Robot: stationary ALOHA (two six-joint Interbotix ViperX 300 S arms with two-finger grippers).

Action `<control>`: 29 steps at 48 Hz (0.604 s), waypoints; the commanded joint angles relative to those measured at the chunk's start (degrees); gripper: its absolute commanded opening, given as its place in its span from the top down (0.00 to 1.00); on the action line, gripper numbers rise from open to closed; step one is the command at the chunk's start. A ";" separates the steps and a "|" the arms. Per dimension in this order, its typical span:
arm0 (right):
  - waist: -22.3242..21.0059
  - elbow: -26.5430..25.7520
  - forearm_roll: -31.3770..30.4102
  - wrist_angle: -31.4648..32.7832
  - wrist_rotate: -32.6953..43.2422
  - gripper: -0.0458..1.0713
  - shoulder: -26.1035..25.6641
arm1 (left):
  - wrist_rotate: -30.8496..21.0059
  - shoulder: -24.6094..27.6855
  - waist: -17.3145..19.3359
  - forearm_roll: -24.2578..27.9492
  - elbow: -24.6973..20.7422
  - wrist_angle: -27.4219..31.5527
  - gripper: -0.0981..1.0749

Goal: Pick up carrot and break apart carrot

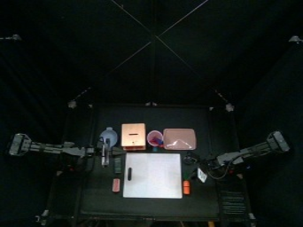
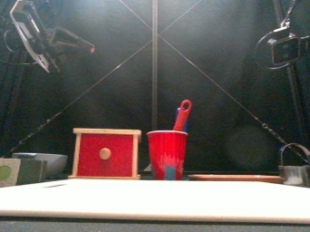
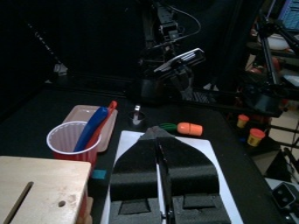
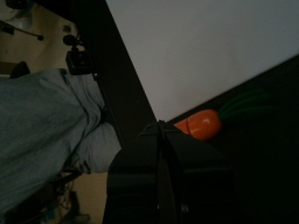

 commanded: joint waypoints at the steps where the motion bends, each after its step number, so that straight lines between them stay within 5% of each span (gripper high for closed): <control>1: 2.20 -0.79 -0.09 -0.35 4.13 0.37 2.11 | 0.00 0.18 0.00 0.00 -0.79 -0.62 0.64; 12: 4.13 -2.20 -1.41 -0.70 16.08 0.23 9.58 | 0.00 0.18 0.09 0.00 -0.62 -0.53 0.56; 29: 5.89 -9.84 -12.04 1.14 32.78 0.21 23.47 | 0.00 0.18 1.32 0.00 0.70 -0.53 0.54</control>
